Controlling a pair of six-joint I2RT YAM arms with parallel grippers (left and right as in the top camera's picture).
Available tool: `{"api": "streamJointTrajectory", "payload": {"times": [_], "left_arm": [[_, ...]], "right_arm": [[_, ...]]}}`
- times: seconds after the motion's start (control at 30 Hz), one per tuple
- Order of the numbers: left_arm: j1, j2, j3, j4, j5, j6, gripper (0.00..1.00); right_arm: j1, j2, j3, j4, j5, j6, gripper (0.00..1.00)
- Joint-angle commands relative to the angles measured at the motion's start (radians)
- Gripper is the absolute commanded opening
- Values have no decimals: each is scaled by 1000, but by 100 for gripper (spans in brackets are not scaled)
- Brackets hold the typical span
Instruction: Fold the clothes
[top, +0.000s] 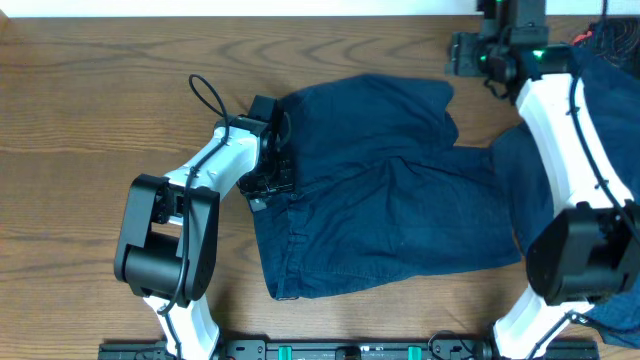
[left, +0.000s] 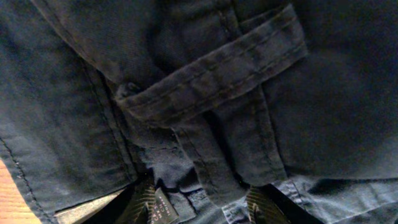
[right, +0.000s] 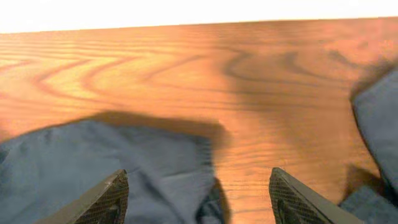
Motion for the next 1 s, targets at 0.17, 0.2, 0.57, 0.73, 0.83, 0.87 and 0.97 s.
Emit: {"api": "streamJointTrajectory", "payload": {"times": [0.17,0.2,0.57,0.73,0.83,0.87,0.97], "left_arm": [[8,38,-24,-6,-30,10,50],[8,38,-24,-6,-30,10,50],[8,38,-24,-6,-30,10,50],[8,38,-24,-6,-30,10,50],[8,38,-24,-7,-30,10,50],[8,38,-24,-7,-30,10,50],[8,38,-24,-7,-30,10,50]], "right_arm": [[-50,260,-16,79,-232,157,71],[-52,278,-16,103,-286,167,70],[-45,381,-16,215,-357,269,15],[-48,378,-13,310,-465,254,1],[-62,348,10,342,-475,247,1],[-65,333,18,351,-468,238,1],[-68,270,43,359,-363,192,1]]}}
